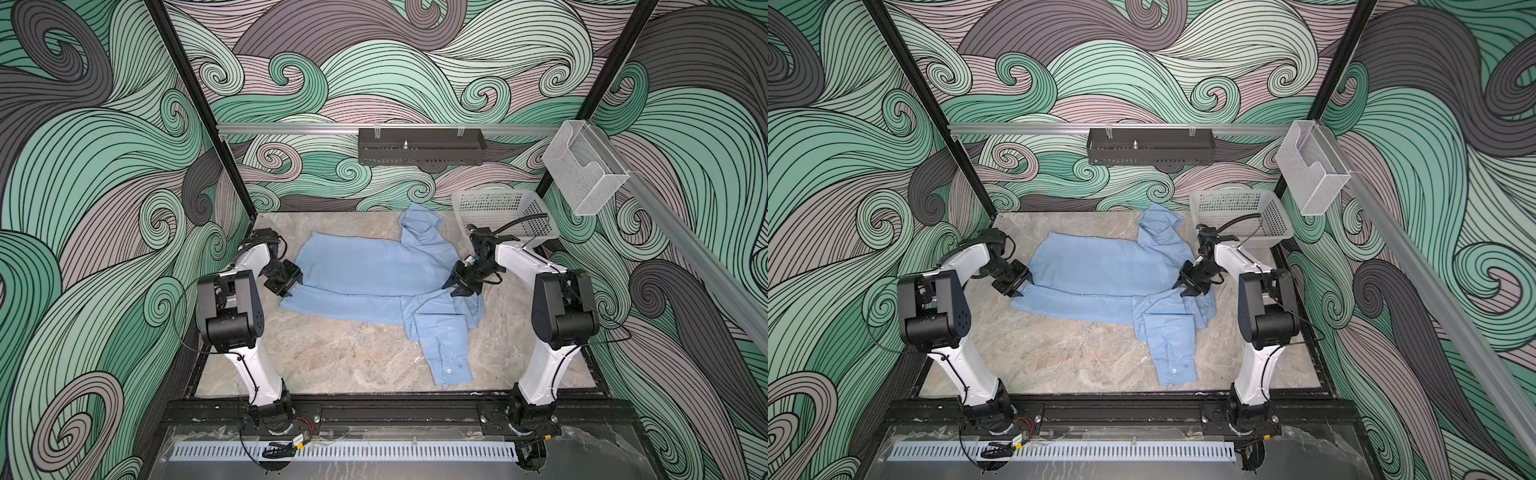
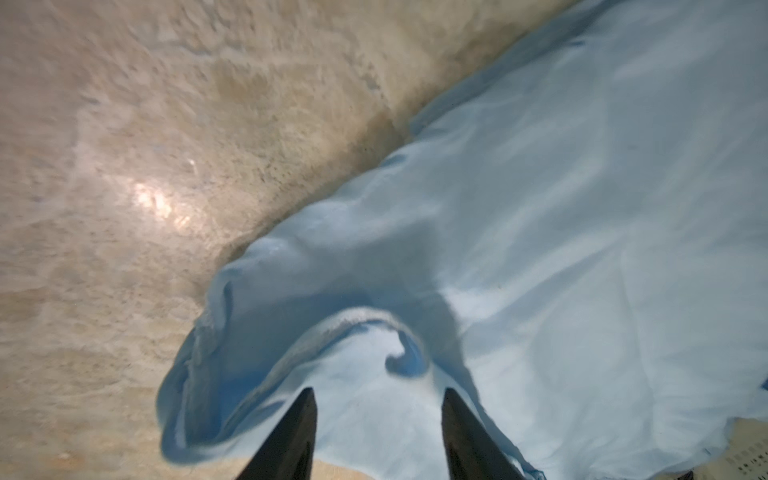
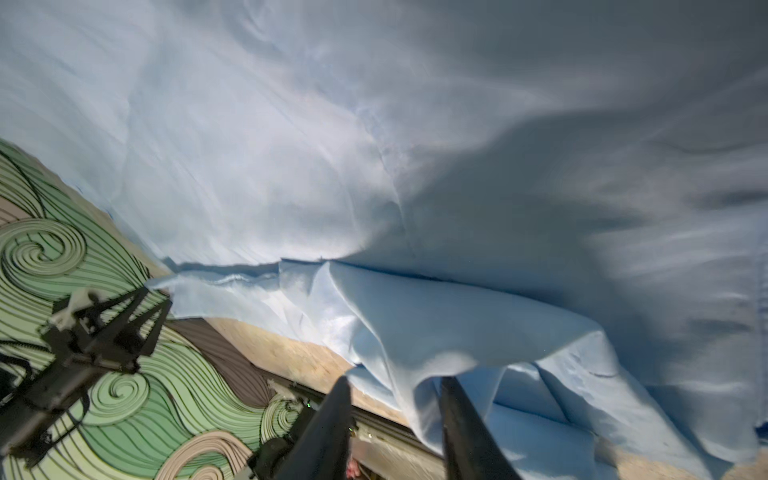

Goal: Fold and stack the long sleeve shirts

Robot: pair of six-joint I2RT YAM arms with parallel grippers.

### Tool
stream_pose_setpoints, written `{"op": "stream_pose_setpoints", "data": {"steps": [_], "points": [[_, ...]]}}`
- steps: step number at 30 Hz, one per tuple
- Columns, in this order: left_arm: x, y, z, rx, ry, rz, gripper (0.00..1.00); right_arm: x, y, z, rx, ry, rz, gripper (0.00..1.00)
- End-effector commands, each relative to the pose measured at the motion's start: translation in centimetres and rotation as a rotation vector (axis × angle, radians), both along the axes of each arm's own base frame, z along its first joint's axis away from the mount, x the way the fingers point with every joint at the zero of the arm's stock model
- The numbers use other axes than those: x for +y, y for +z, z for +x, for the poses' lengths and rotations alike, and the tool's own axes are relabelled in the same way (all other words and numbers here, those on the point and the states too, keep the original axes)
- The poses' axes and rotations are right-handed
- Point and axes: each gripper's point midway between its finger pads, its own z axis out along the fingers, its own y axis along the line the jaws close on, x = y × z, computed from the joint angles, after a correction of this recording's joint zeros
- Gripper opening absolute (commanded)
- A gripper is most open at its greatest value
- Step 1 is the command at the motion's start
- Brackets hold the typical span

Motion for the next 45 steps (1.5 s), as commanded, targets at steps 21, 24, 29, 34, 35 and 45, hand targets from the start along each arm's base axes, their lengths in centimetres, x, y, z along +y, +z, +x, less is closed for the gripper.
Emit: {"op": "stream_pose_setpoints", "data": {"steps": [21, 24, 29, 34, 35, 45], "points": [[-6.6, 5.5, -10.0, -0.148, -0.228, -0.154, 0.63, -2.6, -1.4, -15.9, -0.010, 0.196, -0.273, 0.69], [-7.2, 6.1, -11.2, -0.166, -0.249, -0.160, 0.64, -2.4, -2.8, -16.7, -0.013, 0.207, -0.264, 0.72], [-7.7, 6.5, -12.4, -0.177, -0.267, -0.168, 0.63, -0.6, -4.6, -16.8, -0.021, 0.284, -0.228, 0.75], [-8.0, 7.5, -12.6, -0.209, -0.283, -0.170, 0.63, 2.3, -5.4, -16.5, -0.039, 0.364, -0.153, 0.69], [-8.0, 7.7, -12.6, -0.215, -0.285, -0.171, 0.62, 3.2, -5.0, -16.2, -0.053, 0.377, -0.118, 0.64], [-10.8, 10.4, -10.1, -0.385, -0.345, -0.297, 0.56, 12.1, 7.0, -10.4, -0.348, 0.230, 0.286, 0.00]]}}
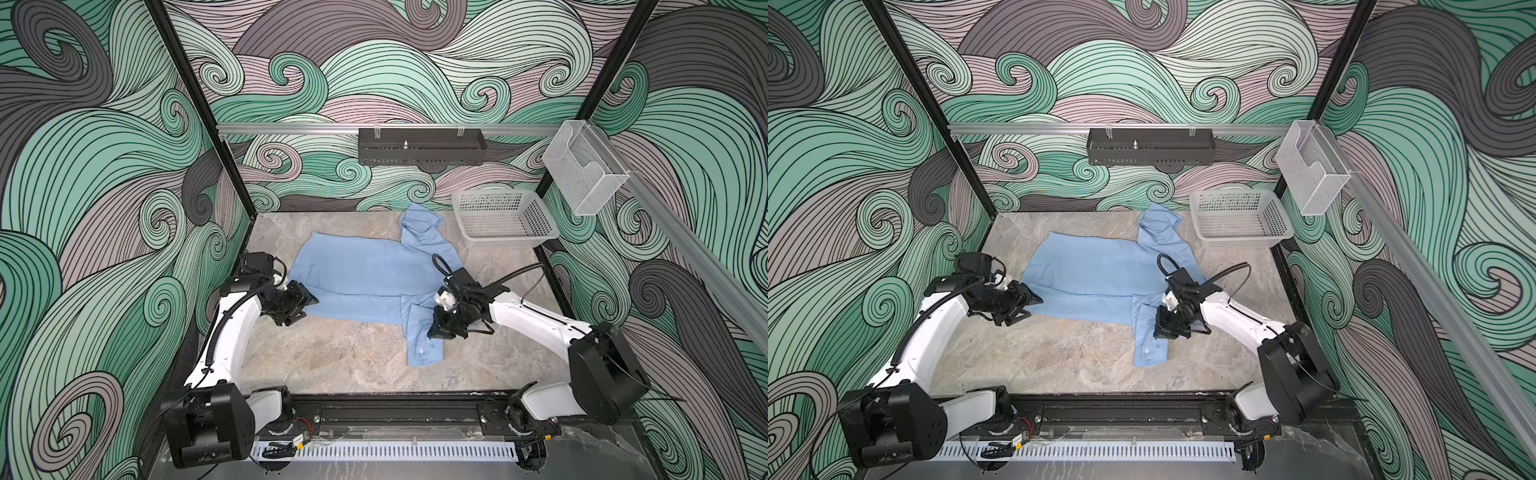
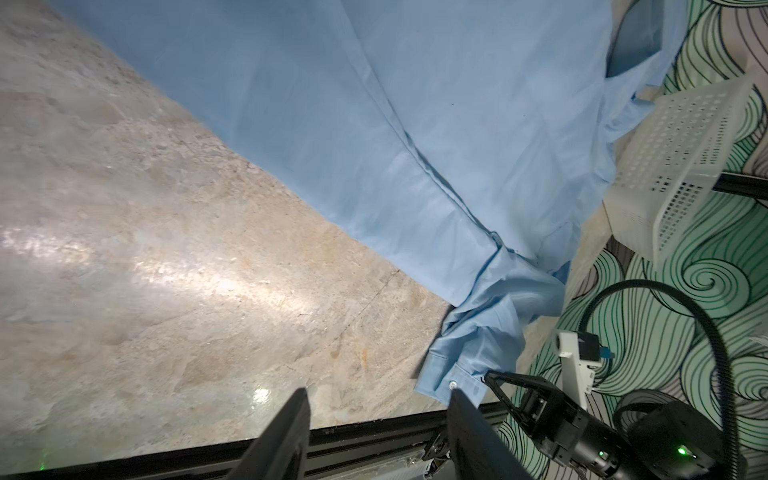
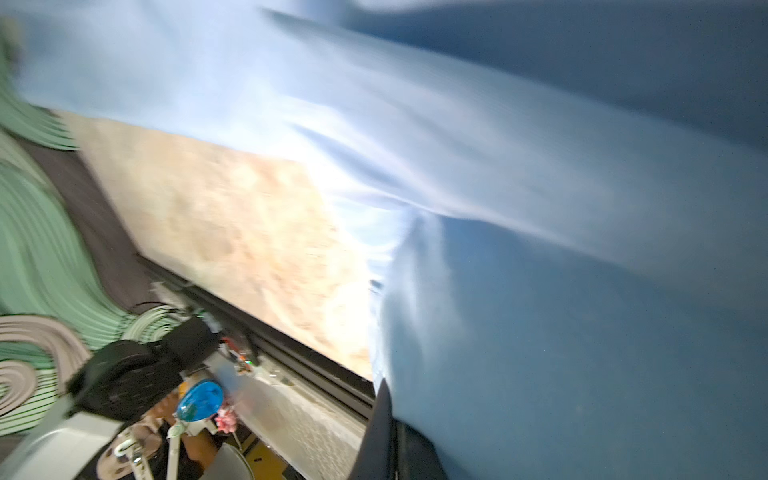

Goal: Fold and stack the long sleeve shirts

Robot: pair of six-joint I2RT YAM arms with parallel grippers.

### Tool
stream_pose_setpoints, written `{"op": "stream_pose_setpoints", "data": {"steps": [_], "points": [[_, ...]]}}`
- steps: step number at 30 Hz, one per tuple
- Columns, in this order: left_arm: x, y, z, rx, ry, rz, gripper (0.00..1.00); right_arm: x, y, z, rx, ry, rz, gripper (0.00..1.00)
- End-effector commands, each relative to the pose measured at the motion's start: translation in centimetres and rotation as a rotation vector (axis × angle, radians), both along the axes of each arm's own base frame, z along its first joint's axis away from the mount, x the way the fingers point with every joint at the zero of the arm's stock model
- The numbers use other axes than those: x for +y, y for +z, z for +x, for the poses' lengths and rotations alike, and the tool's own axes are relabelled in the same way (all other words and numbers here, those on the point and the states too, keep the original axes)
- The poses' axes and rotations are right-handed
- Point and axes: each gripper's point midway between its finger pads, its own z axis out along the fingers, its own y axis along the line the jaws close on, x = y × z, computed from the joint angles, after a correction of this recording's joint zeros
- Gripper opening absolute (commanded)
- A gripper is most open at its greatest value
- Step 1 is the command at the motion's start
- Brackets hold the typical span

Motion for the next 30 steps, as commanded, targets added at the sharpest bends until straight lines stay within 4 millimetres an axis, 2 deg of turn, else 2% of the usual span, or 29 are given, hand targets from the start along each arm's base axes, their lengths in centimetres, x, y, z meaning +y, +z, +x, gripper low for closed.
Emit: {"op": "stream_pose_setpoints", "data": {"steps": [1, 4, 8, 10, 13, 18, 20, 23, 25, 27, 29, 30], "points": [[-1.7, 2.7, 1.5, -0.120, -0.038, -0.078, 0.56, 3.7, 6.3, 3.1, -0.080, -0.073, 0.236, 0.00], [-2.0, 3.8, 2.6, -0.170, -0.027, -0.107, 0.56, 5.5, 9.5, 5.3, -0.113, -0.110, 0.338, 0.00], [-2.3, 6.0, 4.3, -0.235, -0.011, -0.147, 0.56, 7.2, 12.7, 8.7, -0.164, -0.169, 0.431, 0.00], [-2.4, 7.6, 5.4, -0.280, -0.006, -0.164, 0.56, 8.1, 14.7, 10.5, -0.199, -0.187, 0.464, 0.00], [-2.3, 11.0, 7.3, -0.369, -0.002, -0.168, 0.57, 9.3, 17.7, 13.4, -0.260, -0.222, 0.516, 0.00], [-1.0, 16.3, 9.9, -0.502, 0.042, -0.142, 0.58, 10.7, 24.2, 17.7, -0.395, -0.256, 0.600, 0.00], [-0.5, 18.0, 10.5, -0.540, 0.053, -0.138, 0.59, 10.8, 26.8, 19.1, -0.456, -0.265, 0.622, 0.00], [-0.3, 18.8, 11.1, -0.539, 0.059, -0.154, 0.59, 11.1, 28.9, 20.7, -0.525, -0.262, 0.618, 0.00], [-0.3, 18.7, 11.3, -0.545, 0.067, -0.167, 0.59, 11.4, 28.4, 21.1, -0.538, -0.267, 0.602, 0.00], [0.0, 18.5, 11.3, -0.553, 0.080, -0.167, 0.59, 12.0, 26.6, 21.1, -0.527, -0.264, 0.584, 0.00], [0.4, 17.9, 11.2, -0.553, 0.093, -0.164, 0.59, 12.8, 23.6, 20.7, -0.513, -0.259, 0.546, 0.00], [0.7, 17.5, 11.0, -0.546, 0.101, -0.162, 0.60, 13.5, 21.4, 20.2, -0.497, -0.255, 0.524, 0.00]]}}
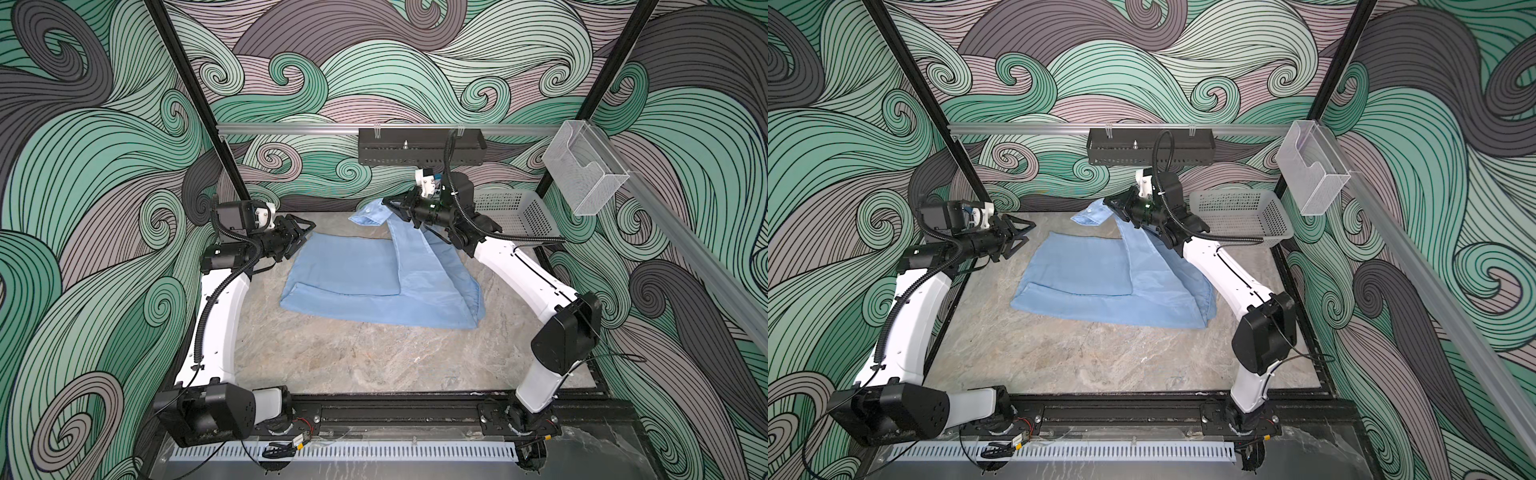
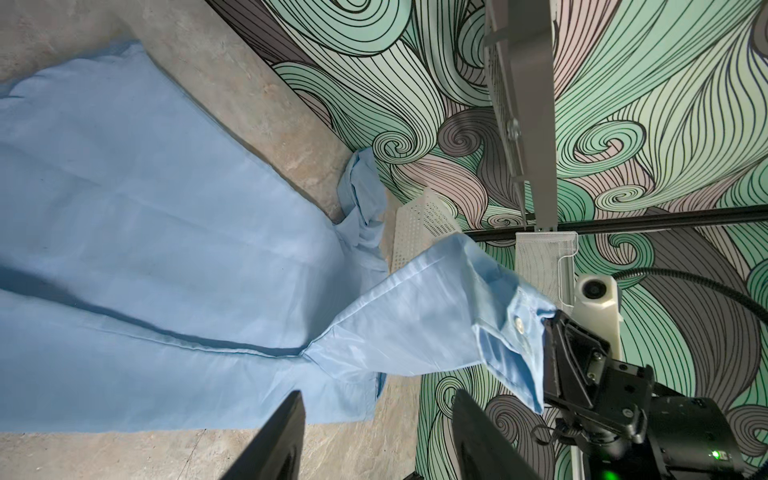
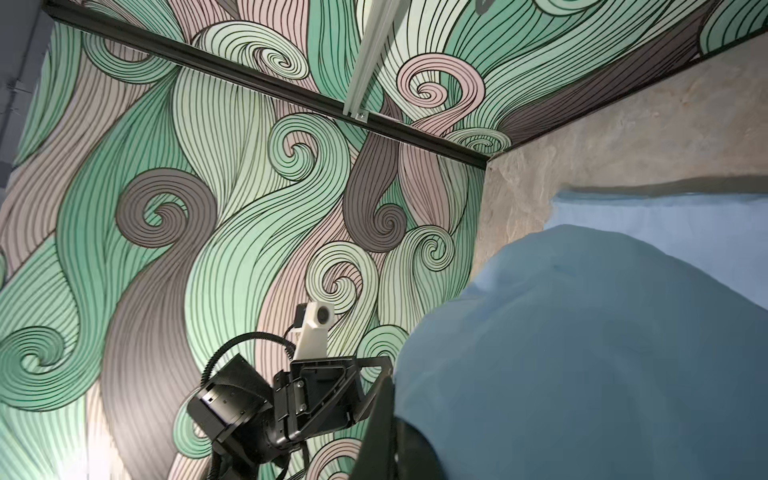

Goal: Fold and stack the long sleeve shirts

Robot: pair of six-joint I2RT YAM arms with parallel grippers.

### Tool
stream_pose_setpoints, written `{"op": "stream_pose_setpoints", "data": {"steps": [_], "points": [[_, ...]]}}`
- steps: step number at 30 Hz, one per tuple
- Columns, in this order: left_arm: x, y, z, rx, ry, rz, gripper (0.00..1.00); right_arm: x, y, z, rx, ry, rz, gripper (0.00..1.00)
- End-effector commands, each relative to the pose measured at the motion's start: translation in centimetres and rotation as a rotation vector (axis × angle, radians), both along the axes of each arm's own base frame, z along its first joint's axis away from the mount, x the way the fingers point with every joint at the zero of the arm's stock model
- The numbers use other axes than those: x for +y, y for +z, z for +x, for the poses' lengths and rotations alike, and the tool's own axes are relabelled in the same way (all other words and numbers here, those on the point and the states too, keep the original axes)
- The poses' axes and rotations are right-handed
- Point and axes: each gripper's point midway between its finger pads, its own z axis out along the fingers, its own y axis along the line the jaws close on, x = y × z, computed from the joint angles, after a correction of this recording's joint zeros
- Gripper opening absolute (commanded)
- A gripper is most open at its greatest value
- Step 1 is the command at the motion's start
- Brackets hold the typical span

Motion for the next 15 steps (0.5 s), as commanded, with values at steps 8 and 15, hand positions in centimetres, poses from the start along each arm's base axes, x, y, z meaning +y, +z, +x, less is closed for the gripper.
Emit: {"op": "stream_pose_setpoints", "data": {"steps": [8, 15], "points": [[1.4, -3.9, -1.7, 0.074, 0.041, -0.029, 0.60, 6.6, -19.5, -5.8, 0.175, 0.057, -0.158, 0.00], [0.2, -9.4, -5.0, 0.233, 0.005, -0.074, 0.61, 6.5, -24.9, -9.2, 0.268, 0.016, -0.098, 0.00]]}}
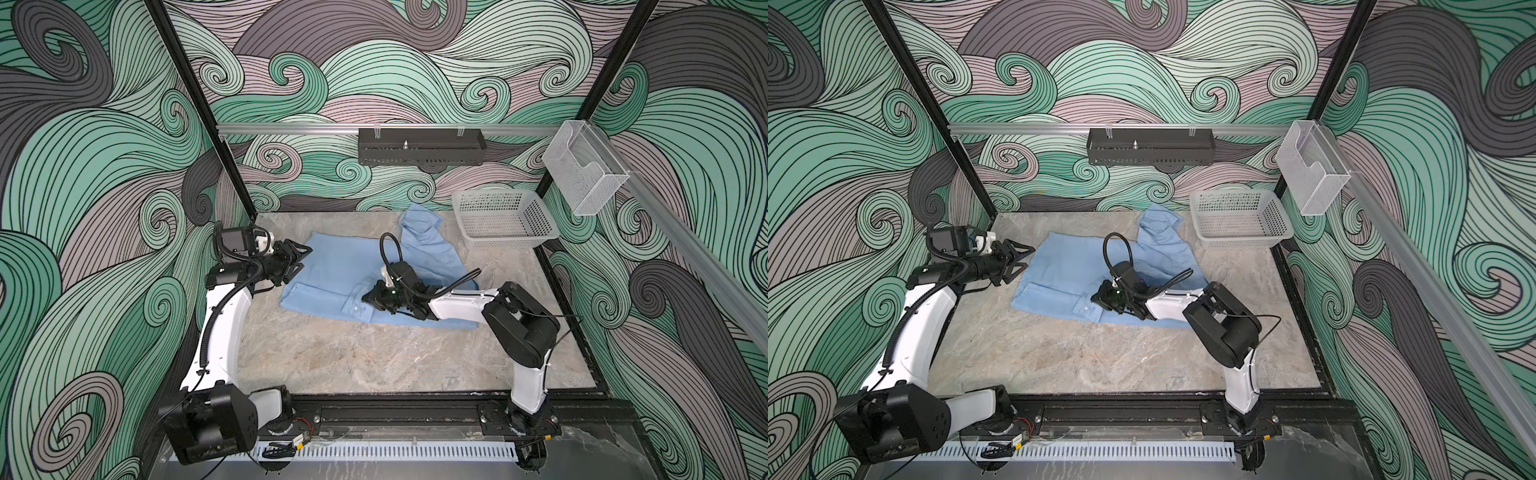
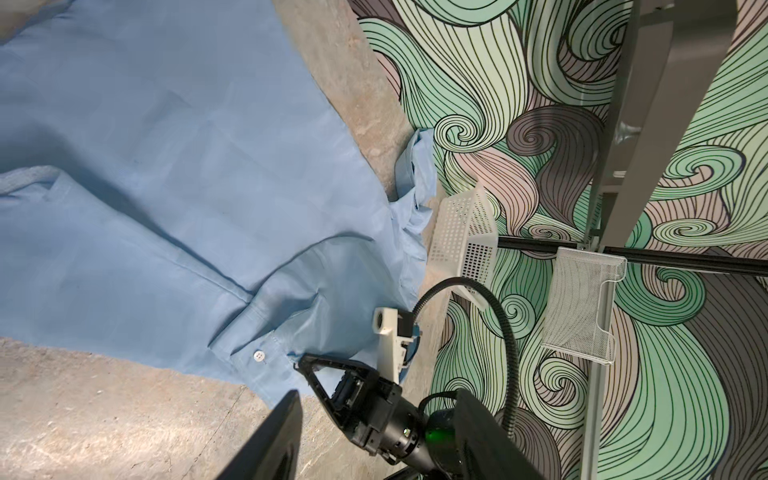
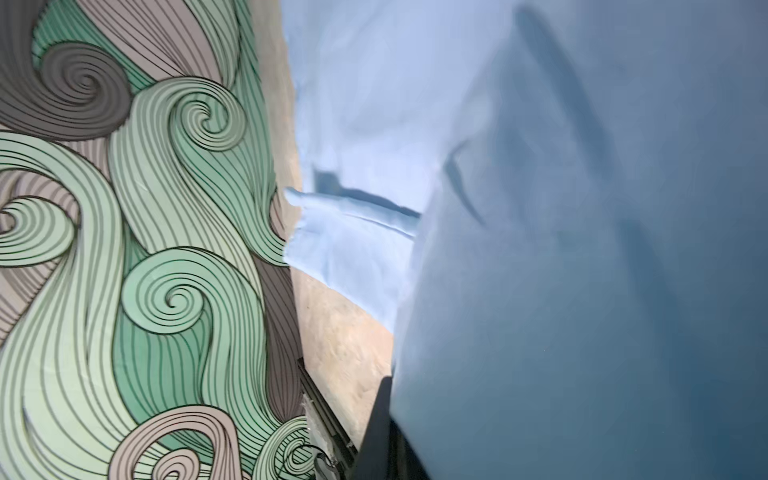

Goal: Fold and stack the long sleeve shirts

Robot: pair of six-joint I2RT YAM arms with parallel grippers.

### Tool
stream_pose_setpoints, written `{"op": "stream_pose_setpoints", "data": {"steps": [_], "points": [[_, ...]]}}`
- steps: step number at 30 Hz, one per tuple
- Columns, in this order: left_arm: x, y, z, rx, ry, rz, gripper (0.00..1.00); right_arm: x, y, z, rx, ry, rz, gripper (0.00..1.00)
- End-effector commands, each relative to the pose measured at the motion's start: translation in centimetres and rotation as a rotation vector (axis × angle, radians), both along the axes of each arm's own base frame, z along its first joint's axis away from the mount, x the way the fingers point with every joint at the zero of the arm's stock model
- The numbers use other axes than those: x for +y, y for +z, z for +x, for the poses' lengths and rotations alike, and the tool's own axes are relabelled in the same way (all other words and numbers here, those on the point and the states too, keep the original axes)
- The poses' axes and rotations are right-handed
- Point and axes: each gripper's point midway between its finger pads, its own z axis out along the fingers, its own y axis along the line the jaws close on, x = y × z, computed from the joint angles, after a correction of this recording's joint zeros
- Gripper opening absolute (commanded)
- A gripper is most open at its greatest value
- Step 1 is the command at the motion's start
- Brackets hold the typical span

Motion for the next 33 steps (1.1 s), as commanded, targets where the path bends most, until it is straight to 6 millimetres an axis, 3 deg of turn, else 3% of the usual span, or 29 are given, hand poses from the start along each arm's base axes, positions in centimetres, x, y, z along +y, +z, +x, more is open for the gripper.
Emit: {"op": "stream_pose_setpoints", "data": {"steps": [1, 4, 7, 16, 22, 33], "points": [[-1.2, -2.6, -2.3, 0.090, -0.043, -0.057, 0.62, 0.6, 4.5, 2.5, -0.097, -0.107, 0.184, 0.00], [-2.3, -5.5, -3.7, 0.166, -0.036, -0.125, 0.63, 0.6, 5.5, 2.8, -0.095, -0.141, 0.255, 0.00], [-3.6, -6.9, -4.0, 0.157, -0.001, -0.227, 0.65, 0.7, 7.7, 3.7, -0.095, -0.176, 0.354, 0.00], [-4.3, -6.7, -1.8, 0.104, 0.060, -0.350, 0.76, 0.1, 13.8, 6.7, -0.037, -0.273, 0.674, 0.00], [-4.8, -5.7, 0.3, 0.042, 0.086, -0.406, 0.80, 0.5, 14.8, 7.3, 0.018, -0.293, 0.764, 0.00], [-6.8, -5.6, 2.0, 0.022, 0.071, -0.402, 0.82, 1.2, 14.9, 7.3, 0.075, -0.299, 0.824, 0.00]]}}
